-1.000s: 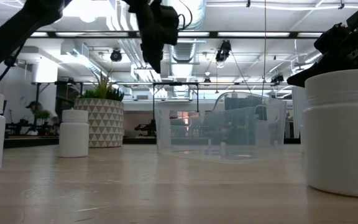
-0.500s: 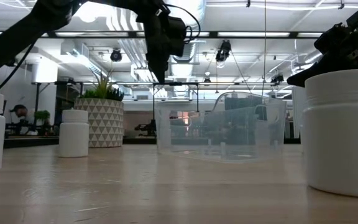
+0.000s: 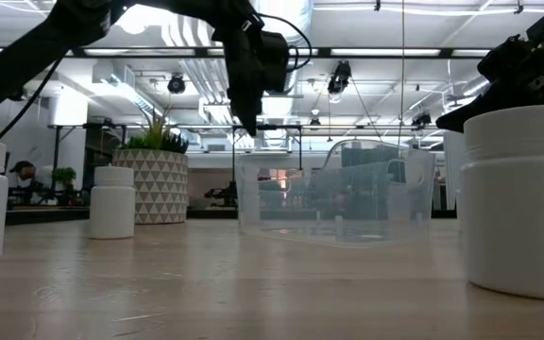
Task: Pick and place pill bottles into a basket
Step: Put the white medicine bottle in the transparent bin
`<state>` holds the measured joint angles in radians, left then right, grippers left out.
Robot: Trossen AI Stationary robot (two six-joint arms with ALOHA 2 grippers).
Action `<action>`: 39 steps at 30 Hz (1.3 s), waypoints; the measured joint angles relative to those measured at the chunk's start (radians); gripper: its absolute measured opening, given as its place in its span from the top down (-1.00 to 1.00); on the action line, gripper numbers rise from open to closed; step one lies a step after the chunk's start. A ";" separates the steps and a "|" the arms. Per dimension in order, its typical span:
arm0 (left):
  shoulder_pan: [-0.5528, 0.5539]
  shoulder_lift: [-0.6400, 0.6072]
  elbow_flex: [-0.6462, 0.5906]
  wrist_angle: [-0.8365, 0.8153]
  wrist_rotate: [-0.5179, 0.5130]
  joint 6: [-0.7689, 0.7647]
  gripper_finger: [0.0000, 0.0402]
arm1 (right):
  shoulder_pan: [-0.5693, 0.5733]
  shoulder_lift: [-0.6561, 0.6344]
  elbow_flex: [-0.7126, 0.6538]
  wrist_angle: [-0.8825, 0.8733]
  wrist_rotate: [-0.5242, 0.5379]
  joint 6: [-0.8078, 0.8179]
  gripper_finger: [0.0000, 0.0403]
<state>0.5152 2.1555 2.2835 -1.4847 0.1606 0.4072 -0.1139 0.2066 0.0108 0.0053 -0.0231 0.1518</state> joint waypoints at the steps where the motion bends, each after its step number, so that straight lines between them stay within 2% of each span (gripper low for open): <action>1: 0.000 0.000 -0.010 0.007 0.005 0.000 0.93 | 0.000 0.000 0.000 0.000 0.000 0.002 0.94; 12: -0.005 0.002 -0.107 0.120 0.018 -0.006 0.93 | 0.000 0.000 0.000 0.000 0.000 0.002 0.94; 22: -0.006 0.005 -0.114 0.138 0.024 -0.005 0.89 | 0.000 0.026 0.000 0.000 0.000 0.002 0.94; 26: -0.006 0.005 -0.114 0.136 0.029 -0.006 0.68 | 0.000 0.036 0.000 0.000 0.000 0.003 0.94; 34: -0.007 0.005 -0.115 0.131 0.029 -0.035 0.06 | 0.000 0.037 0.000 0.000 0.000 0.004 0.94; 39: -0.007 0.005 -0.118 0.125 0.029 -0.040 -0.26 | 0.000 0.038 0.000 0.000 0.000 0.006 0.94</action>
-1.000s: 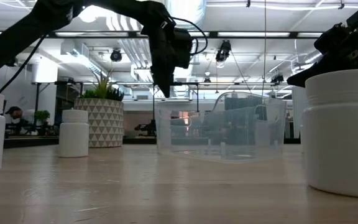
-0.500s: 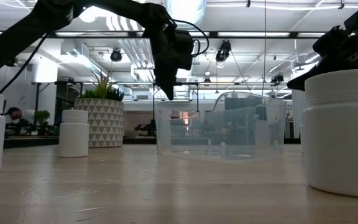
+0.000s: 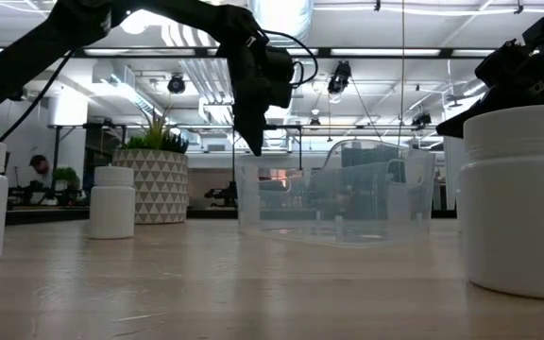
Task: Pick and place pill bottles into a basket
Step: Put the white medicine bottle in the transparent bin
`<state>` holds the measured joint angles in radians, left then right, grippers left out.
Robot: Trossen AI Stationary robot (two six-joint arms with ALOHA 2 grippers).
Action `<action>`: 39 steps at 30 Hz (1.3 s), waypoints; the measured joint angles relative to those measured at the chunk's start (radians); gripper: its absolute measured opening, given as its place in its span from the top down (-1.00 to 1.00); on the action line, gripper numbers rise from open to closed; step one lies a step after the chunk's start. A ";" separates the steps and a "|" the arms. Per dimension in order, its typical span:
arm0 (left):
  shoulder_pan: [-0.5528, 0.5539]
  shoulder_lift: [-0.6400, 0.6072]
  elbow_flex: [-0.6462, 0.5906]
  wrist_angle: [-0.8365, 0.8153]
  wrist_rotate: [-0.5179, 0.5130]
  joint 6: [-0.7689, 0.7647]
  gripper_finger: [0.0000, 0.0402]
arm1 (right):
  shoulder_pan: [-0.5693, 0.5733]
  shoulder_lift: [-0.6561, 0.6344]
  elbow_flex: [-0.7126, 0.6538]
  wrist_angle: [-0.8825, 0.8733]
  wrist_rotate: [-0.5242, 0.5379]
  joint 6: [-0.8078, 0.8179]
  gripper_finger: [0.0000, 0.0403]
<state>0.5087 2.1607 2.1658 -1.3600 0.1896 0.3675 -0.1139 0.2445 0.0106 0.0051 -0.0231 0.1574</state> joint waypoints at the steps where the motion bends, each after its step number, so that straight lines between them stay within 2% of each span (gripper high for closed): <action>1: 0.000 0.000 0.000 0.000 0.000 -0.017 -0.31 | 0.000 0.000 0.000 0.000 0.000 0.000 0.94; 5: 0.000 -0.001 -0.011 0.005 -0.004 -0.047 -0.47 | 0.000 0.000 0.000 0.000 0.000 0.000 0.94; 9: 0.001 -0.001 -0.021 0.007 -0.037 -0.048 -0.54 | 0.000 0.000 0.000 0.000 0.000 0.000 0.94; 16: 0.002 -0.001 -0.040 0.036 -0.225 -0.100 -0.55 | 0.000 0.000 0.000 0.000 0.000 0.000 0.94; 26: 0.002 -0.001 -0.040 0.035 -0.221 -0.100 -0.55 | 0.000 0.001 0.000 0.000 0.000 0.000 0.94; 32: 0.001 -0.001 -0.039 0.043 -0.141 -0.131 -0.55 | 0.000 0.001 0.000 0.000 0.000 0.000 0.94; 39: 0.001 -0.001 -0.039 0.042 -0.131 -0.144 -0.55 | 0.000 0.001 0.000 0.000 0.000 0.000 0.94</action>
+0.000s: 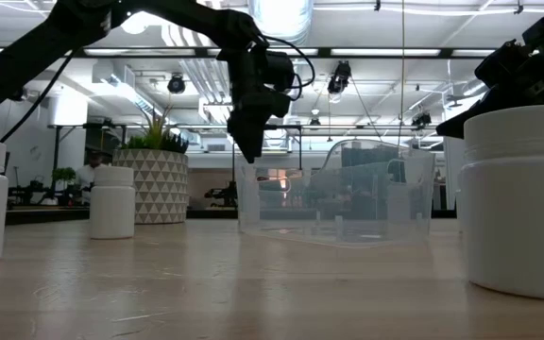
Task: Pick and place pill bottles into a basket
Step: Put the white medicine bottle in the transparent bin
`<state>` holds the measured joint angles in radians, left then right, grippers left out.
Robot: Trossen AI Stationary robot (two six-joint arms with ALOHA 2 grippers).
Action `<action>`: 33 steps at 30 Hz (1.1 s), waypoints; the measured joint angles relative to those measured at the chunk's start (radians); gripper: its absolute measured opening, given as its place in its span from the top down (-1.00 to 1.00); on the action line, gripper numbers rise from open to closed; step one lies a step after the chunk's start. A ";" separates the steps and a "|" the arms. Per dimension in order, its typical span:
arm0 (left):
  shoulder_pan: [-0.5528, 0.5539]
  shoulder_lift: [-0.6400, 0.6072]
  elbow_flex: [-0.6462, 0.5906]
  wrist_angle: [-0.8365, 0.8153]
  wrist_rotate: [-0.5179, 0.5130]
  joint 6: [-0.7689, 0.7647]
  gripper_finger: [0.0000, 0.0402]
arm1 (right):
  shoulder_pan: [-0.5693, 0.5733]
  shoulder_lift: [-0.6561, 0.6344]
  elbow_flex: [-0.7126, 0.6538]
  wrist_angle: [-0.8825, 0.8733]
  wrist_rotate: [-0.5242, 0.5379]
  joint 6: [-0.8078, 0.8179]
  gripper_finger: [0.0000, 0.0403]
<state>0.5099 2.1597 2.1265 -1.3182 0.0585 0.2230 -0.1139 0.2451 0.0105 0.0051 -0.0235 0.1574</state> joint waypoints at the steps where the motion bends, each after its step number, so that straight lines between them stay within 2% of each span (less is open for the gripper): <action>1: 0.001 0.000 0.000 0.000 0.000 0.014 -0.55 | 0.000 0.000 0.000 0.000 0.000 0.000 0.94; 7: 0.000 0.000 0.000 0.000 0.000 0.024 -0.60 | 0.000 0.000 0.000 0.000 0.000 0.000 0.94; 16: -0.001 0.000 0.000 -0.011 -0.001 -0.005 -0.97 | 0.000 0.000 0.000 0.000 0.000 0.019 0.94; 28: -0.002 0.000 -0.002 -0.008 -0.016 0.019 -0.95 | 0.000 0.000 0.000 0.000 0.000 0.019 0.94; 33: -0.001 0.000 -0.046 0.010 -0.017 0.019 -0.95 | 0.000 0.000 0.000 0.000 0.000 0.018 0.94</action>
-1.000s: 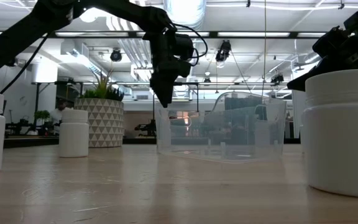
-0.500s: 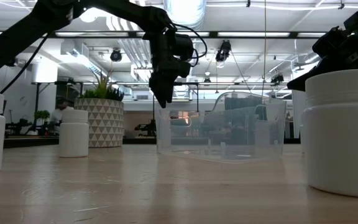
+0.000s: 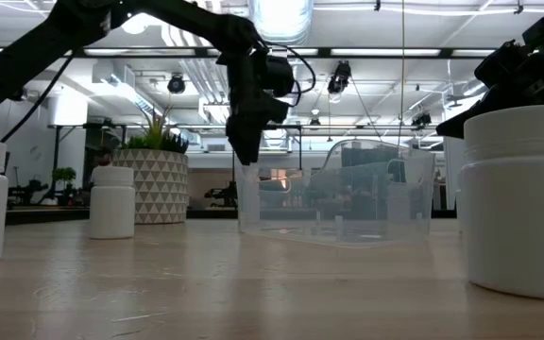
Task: Pick and place pill bottles into a basket
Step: Put the white medicine bottle in the transparent bin
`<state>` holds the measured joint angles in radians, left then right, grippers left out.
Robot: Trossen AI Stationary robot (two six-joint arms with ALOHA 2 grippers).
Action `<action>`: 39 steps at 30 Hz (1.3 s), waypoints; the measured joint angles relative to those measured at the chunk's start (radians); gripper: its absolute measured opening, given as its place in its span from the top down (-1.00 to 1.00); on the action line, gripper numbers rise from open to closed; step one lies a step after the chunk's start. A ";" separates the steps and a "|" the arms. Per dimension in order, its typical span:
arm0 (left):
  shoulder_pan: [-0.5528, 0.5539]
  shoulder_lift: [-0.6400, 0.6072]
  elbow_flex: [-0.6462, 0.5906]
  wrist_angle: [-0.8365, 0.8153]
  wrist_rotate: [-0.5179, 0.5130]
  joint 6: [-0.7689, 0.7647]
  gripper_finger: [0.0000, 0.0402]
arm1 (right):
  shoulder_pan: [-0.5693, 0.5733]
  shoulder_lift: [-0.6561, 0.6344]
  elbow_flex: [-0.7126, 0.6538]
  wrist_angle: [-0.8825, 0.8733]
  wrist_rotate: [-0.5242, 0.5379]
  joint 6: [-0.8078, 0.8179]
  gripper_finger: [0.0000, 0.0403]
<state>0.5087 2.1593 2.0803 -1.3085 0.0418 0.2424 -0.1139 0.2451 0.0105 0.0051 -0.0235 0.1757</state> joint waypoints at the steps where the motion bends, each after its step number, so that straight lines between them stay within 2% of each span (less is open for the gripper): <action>1: 0.000 0.000 -0.015 0.002 0.000 0.000 -0.95 | 0.000 0.000 0.000 0.000 0.000 -0.003 0.94; 7: 0.000 0.000 -0.099 0.059 -0.034 0.003 -0.95 | 0.000 0.000 0.000 0.000 0.000 -0.003 0.94; 13: 0.000 0.000 -0.099 0.081 -0.094 0.007 -0.95 | 0.000 0.000 0.000 0.000 0.000 -0.003 0.94; 31: 0.000 0.000 -0.108 0.163 -0.088 0.007 -0.95 | 0.000 0.000 0.000 0.000 0.000 -0.003 0.94; 39: 0.000 0.000 -0.163 0.199 -0.073 0.007 -0.95 | 0.000 0.001 0.000 0.000 -0.001 -0.004 0.94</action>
<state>0.5091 2.1593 1.9169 -1.1092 -0.0316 0.2493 -0.1139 0.2459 0.0107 0.0051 -0.0242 0.1721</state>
